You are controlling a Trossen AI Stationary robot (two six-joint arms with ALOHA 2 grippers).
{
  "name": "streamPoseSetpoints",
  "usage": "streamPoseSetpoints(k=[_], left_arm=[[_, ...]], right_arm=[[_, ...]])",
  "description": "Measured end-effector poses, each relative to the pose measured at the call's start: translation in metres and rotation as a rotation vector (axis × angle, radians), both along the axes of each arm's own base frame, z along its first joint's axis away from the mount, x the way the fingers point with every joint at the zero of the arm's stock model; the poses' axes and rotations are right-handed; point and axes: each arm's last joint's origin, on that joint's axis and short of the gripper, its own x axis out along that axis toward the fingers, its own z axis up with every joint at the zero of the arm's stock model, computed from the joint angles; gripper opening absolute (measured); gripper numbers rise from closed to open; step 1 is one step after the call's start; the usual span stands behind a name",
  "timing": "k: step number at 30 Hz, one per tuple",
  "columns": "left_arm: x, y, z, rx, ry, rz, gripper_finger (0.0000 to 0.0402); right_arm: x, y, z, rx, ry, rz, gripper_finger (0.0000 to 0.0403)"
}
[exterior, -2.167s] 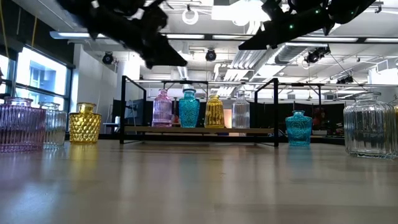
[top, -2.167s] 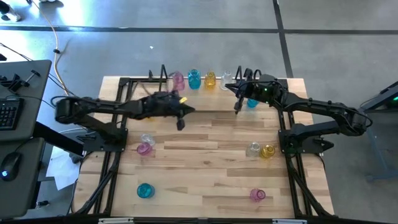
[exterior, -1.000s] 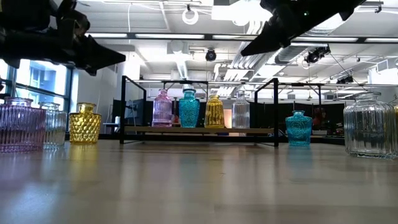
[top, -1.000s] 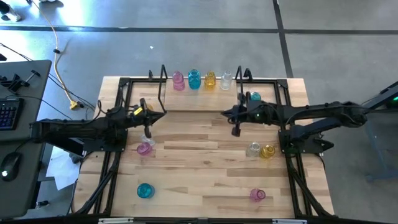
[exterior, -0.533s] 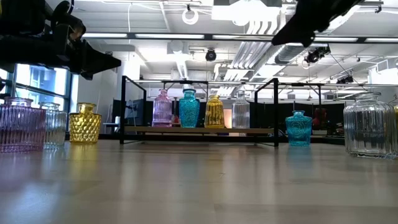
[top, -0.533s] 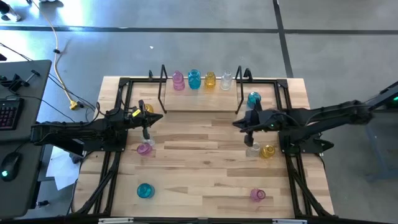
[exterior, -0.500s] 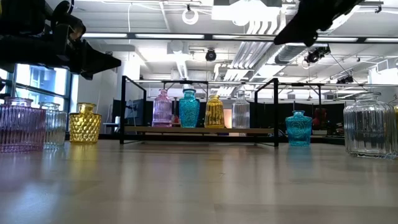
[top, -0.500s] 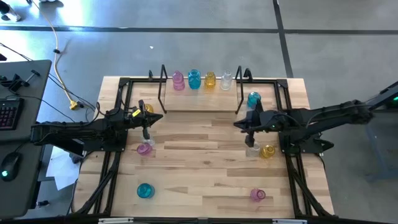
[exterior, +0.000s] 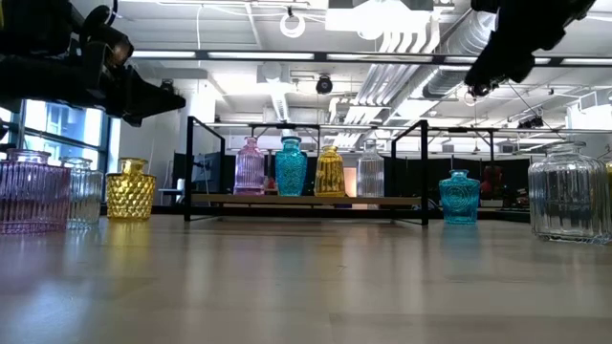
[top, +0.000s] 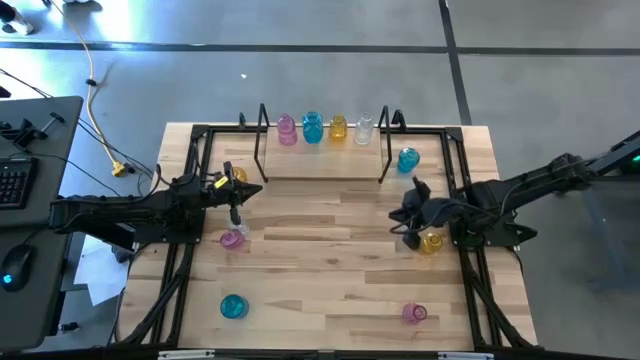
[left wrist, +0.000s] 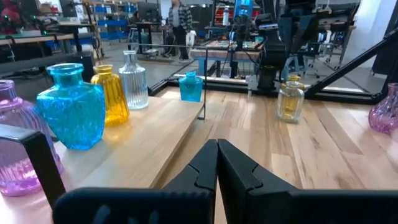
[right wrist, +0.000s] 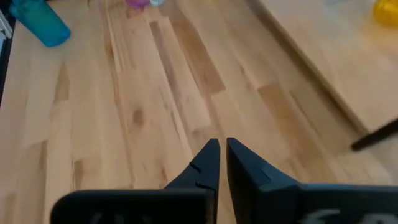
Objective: Sort vases onto shelf
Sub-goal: Put the right transparent vase on the shelf aligned with the transparent vase
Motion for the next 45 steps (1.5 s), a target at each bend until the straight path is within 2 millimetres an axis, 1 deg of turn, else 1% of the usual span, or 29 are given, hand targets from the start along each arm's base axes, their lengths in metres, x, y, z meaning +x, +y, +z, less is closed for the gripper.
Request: streamPoseSetpoints(k=[4, 10, 14, 17, 20, 24, 32, 39, 45], left_arm=[[0.0, 0.0, -0.004, -0.005, 0.037, 0.001, 0.0], [-0.001, 0.0, -0.009, -0.016, 0.092, 0.002, 0.0], [-0.001, 0.0, -0.009, -0.016, 0.091, 0.001, 0.0], [-0.001, 0.0, -0.009, -0.015, 0.09, 0.001, 0.0], [-0.001, 0.0, -0.009, -0.014, 0.09, 0.001, 0.0001], [-0.001, 0.0, -0.009, -0.014, 0.09, 0.001, 0.0001], [-0.001, 0.0, -0.009, -0.014, 0.09, 0.001, 0.0001], [-0.001, 0.0, -0.009, -0.014, 0.09, 0.001, 0.0001], [-0.001, 0.0, -0.009, -0.014, 0.09, 0.001, 0.0001]], right_arm=[[-0.007, 0.003, -0.001, 0.043, 0.07, -0.04, 0.004], [-0.017, 0.006, 0.01, 0.08, 0.179, -0.095, 0.0089], [-0.018, 0.01, 0.014, 0.106, 0.225, -0.114, 0.0106], [-0.017, 0.012, 0.009, 0.126, 0.294, -0.11, 0.0108], [-0.015, 0.013, 0.002, 0.11, 0.364, -0.132, 0.0108], [-0.008, 0.016, -0.008, 0.091, 0.44, -0.165, 0.0108], [0.003, 0.023, -0.027, 0.108, 0.586, -0.213, 0.0108], [0.01, 0.027, -0.039, 0.109, 0.654, -0.239, 0.0108], [0.013, 0.028, -0.043, 0.098, 0.673, -0.25, 0.0108]])
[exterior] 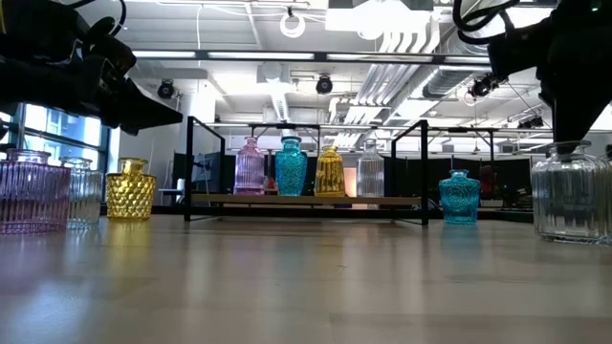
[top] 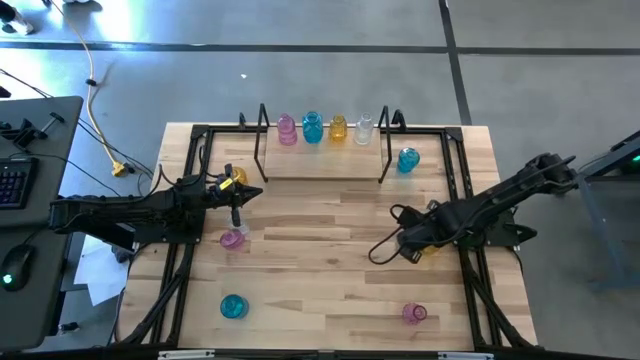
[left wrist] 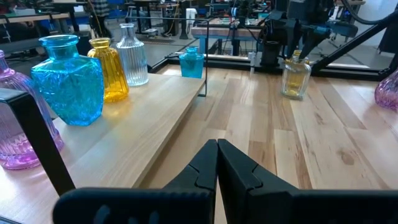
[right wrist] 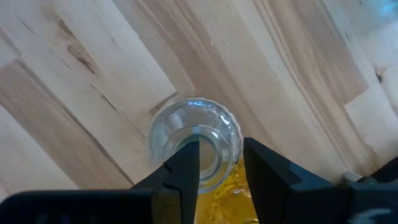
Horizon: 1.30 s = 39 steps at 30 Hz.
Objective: Sort vases onto shelf
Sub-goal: Put the right transparent vase on the shelf aligned with the transparent vase
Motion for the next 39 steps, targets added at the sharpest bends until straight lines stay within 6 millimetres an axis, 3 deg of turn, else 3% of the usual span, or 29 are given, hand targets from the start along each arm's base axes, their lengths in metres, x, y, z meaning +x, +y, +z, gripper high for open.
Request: streamPoseSetpoints(k=[8, 18, 25, 32, 39], left_arm=[[0.0, 0.0, 0.0, 0.0, 0.0, 0.0, 0.0001], [0.0, 0.0, 0.0, 0.0, 0.0, 0.0, 0.0001], [0.0, 0.0, 0.0, 0.0, 0.0, 0.0, 0.0001], [0.0, 0.0, 0.0, 0.0, 0.0, 0.0, 0.0001], [0.0, 0.0, 0.0, 0.0, 0.0, 0.0, 0.0001]], right_arm=[[0.008, 0.003, -0.007, -0.019, 0.013, -0.02, 0.0095], [0.02, 0.008, -0.009, 0.01, -0.086, 0.038, 0.0012], [0.035, 0.006, -0.005, 0.038, -0.188, 0.123, 0.0017], [0.058, -0.004, 0.021, 0.001, -0.322, 0.213, 0.0011], [0.078, -0.037, 0.057, -0.088, -0.421, 0.226, 0.001]])
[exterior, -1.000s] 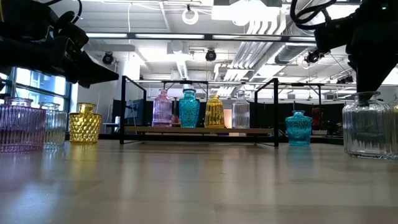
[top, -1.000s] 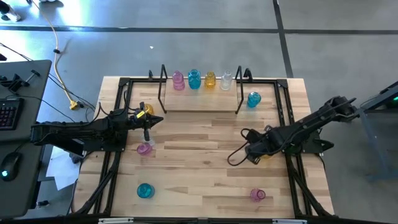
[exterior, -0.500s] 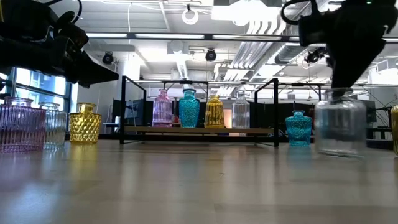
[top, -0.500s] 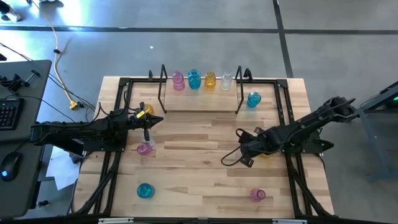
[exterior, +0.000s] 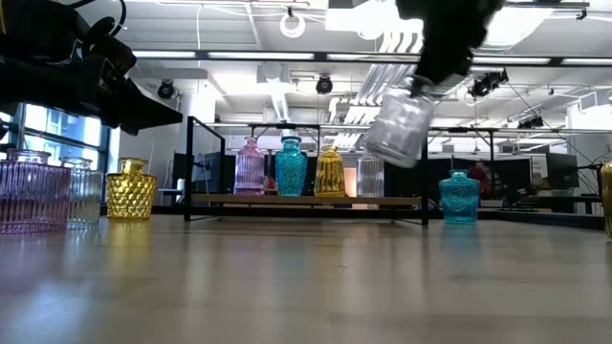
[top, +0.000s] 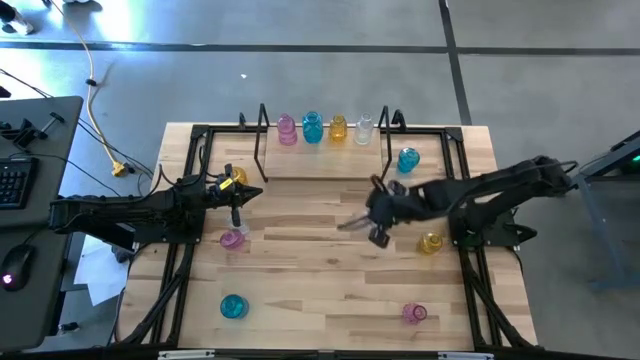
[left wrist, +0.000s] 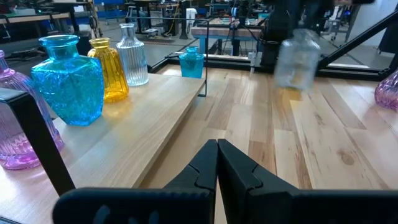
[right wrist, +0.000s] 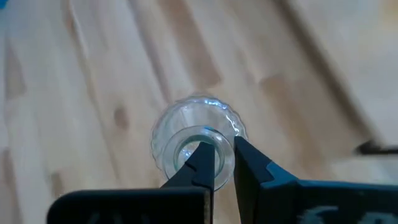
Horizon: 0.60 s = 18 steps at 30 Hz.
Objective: Sort vases onto shelf
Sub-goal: Put the right transparent vase on the shelf aligned with the transparent vase
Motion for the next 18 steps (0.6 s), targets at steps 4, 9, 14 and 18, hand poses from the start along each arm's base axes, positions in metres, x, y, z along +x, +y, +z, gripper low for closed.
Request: streamPoseSetpoints(k=[4, 9, 14, 18], left_arm=[[0.0, 0.0, 0.0, 0.0, 0.0, 0.0, 0.0001], [0.0, 0.0, 0.0, 0.0, 0.0, 0.0, 0.0001], [0.0, 0.0, 0.0, 0.0, 0.0, 0.0, 0.0001], [0.0, 0.0, 0.0, 0.0, 0.0, 0.0, 0.0001]], right_arm=[[0.007, -0.031, 0.021, -0.043, -0.044, -0.014, 0.0009], [0.009, -0.073, 0.043, -0.088, -0.087, -0.038, 0.0009], [0.004, -0.105, 0.058, -0.121, -0.112, -0.044, 0.0009], [0.002, -0.124, 0.063, -0.134, -0.115, -0.033, 0.0009]])
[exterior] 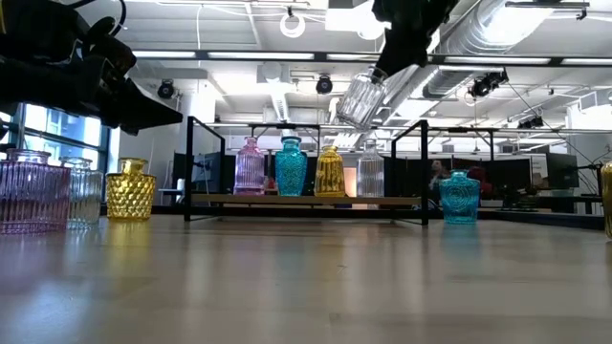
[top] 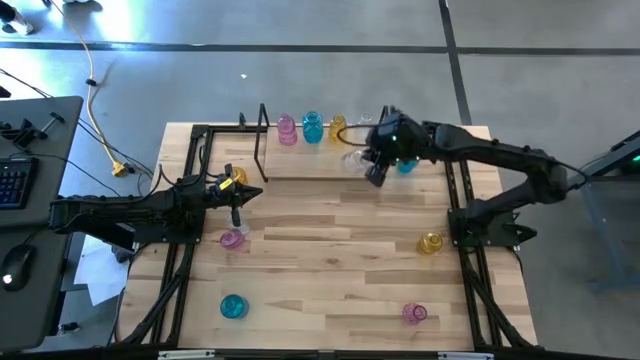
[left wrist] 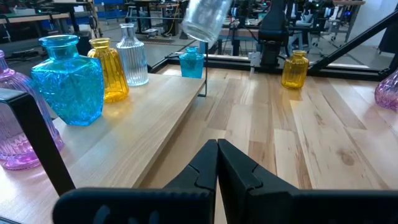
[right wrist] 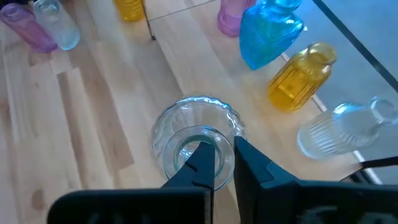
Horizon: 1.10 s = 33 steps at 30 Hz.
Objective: Sort vases onto shelf
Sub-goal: Put the right transparent vase on the shelf aligned with the transparent vase
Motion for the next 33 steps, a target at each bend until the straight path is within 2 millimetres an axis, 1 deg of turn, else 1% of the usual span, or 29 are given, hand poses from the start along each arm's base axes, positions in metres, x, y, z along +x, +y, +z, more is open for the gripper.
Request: streamPoseSetpoints(k=[2, 4, 9, 13, 18, 22, 29, 33], left_arm=[[0.0, 0.0, 0.0, 0.0, 0.0, 0.0, 0.0001], [0.0, 0.0, 0.0, 0.0, 0.0, 0.0, 0.0001], [0.0, 0.0, 0.0, 0.0, -0.001, 0.0, 0.0001], [0.0, 0.0, 0.0, 0.0, -0.001, 0.0, 0.0001], [0.0, 0.0, 0.0, 0.0, -0.001, 0.0, 0.0001], [0.0, 0.0, 0.0, 0.0, -0.001, 0.0, 0.0001], [0.0, 0.0, 0.0, 0.0, -0.001, 0.0, 0.0001], [0.0, 0.0, 0.0, 0.0, -0.001, 0.0, 0.0001]], right_arm=[[0.004, -0.009, -0.002, -0.003, 0.02, 0.013, 0.0009], [0.012, -0.017, -0.005, 0.002, 0.047, 0.035, 0.0009], [0.041, -0.034, -0.009, -0.014, 0.126, 0.116, 0.0009], [0.061, -0.047, -0.012, -0.001, 0.223, 0.145, 0.0009], [0.075, -0.063, -0.02, 0.02, 0.307, 0.15, 0.0009], [0.075, -0.072, -0.028, 0.03, 0.338, 0.142, 0.0009], [0.065, -0.086, -0.039, 0.063, 0.377, 0.096, 0.0009], [0.061, -0.091, -0.051, 0.082, 0.401, 0.079, 0.0009]])
